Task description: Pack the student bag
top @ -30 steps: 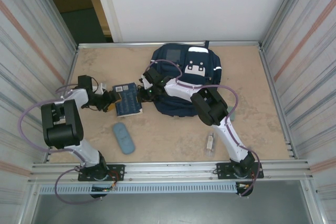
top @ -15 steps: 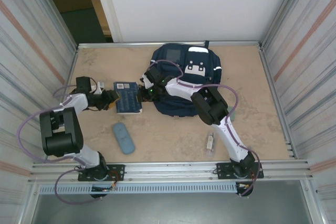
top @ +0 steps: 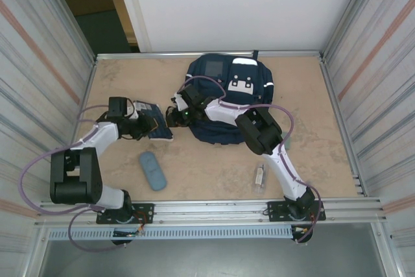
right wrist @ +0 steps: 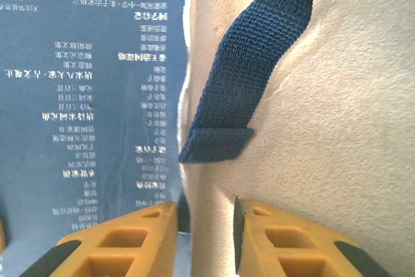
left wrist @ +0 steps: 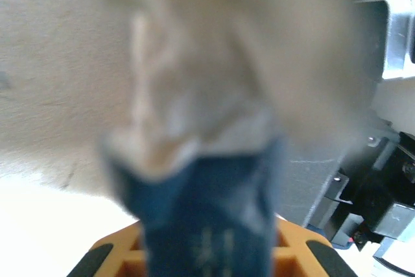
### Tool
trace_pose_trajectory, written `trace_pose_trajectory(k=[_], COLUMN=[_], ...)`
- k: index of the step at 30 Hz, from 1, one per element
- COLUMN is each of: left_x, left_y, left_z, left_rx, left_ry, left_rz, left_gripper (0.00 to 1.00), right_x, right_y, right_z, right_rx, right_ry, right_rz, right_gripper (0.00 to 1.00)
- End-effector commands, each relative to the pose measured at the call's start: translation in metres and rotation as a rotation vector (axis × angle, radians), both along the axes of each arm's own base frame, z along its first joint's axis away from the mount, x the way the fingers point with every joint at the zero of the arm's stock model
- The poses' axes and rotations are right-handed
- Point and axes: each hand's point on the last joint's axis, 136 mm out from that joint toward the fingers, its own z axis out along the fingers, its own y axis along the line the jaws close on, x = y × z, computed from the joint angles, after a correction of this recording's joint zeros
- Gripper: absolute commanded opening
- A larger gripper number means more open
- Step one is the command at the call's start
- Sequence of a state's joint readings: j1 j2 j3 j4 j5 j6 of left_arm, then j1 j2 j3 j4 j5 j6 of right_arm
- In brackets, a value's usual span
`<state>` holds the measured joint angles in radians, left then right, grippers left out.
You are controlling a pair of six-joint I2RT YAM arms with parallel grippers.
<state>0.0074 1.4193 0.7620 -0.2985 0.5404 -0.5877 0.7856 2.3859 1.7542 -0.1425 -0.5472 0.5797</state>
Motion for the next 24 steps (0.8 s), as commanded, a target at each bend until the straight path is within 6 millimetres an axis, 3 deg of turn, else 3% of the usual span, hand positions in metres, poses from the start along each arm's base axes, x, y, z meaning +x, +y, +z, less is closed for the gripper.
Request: trace_pose_trajectory(k=[1,4,8,11,14,17,21,22,24], left_x=[0.007,0.009,0.005,-0.008,-0.026,-0.042,-0.062,-0.067,-0.074], left_y=[0.011,0.004,-0.009,-0.014,-0.028,-0.049,-0.069,-0.075,-0.083], left_z=[0.027,0.053,0.096,0.119,0.131,0.135,0.144,0.147,0.151], left_rx=[0.036,-0.091,-0.208,-0.245,-0.373,-0.516,-0.586,-0.597,-0.617], left_ry=[-0.032,0.014,0.037,0.062,0.163,0.257,0.308,0.316,0.333], left_rz=[0.012,0.032,0.057,0.089,0.100,0.059,-0.006,-0.026,-0.064], left_gripper=[0.00,0.00,0.00,0.01,0.07,0.08,0.10,0.10,0.10], right_x=[-0.026,-0.021,-0.023,-0.036,-0.061,-0.083,-0.100,-0.104,-0.108], right_y=[-0.017,-0.026,-0.050,-0.072,-0.091,-0.106,-0.117,-0.122,-0.131], right_z=[-0.022,0.020,0.095,0.136,0.167,0.178,0.172,0.175,0.185], right_rx=[-0.077,-0.008,0.062,0.057,0.027,-0.018,-0.004,0.001,0.025], right_ry=[0.080,-0.032,-0.320,-0.561,-0.854,-1.062,-1.227,-1.245,-1.287], right_rz=[-0.010,-0.035,-0.025,0.062,0.202,0.324,0.455,0.477,0.459], right_gripper=[0.31,0.38,0.42,0.45,0.48,0.52,0.55,0.65,0.67])
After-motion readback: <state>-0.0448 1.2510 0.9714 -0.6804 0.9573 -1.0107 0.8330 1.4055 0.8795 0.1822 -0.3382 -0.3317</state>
